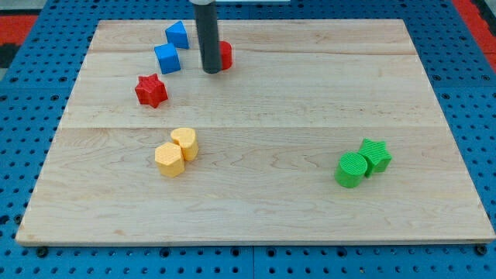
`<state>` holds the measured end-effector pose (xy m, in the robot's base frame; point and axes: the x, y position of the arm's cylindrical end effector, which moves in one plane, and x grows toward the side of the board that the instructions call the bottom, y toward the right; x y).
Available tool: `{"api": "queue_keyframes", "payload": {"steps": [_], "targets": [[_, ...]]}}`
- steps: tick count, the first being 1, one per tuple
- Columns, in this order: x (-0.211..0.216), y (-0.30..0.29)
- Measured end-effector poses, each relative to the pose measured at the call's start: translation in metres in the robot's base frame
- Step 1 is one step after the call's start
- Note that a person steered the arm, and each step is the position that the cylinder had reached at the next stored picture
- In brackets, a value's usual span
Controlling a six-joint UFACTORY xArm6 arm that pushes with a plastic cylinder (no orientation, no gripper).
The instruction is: Move your arm towards the yellow hexagon
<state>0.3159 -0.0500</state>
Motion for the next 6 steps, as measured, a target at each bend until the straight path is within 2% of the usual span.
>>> {"api": "queue_keyframes", "payload": {"steps": [1, 2, 3, 4, 5, 6], "targets": [[0.001, 0.01], [0.053, 0.022], [0.128, 0.028], [0.213, 0.011], [0.251, -0.053], [0.245, -0.094]]}}
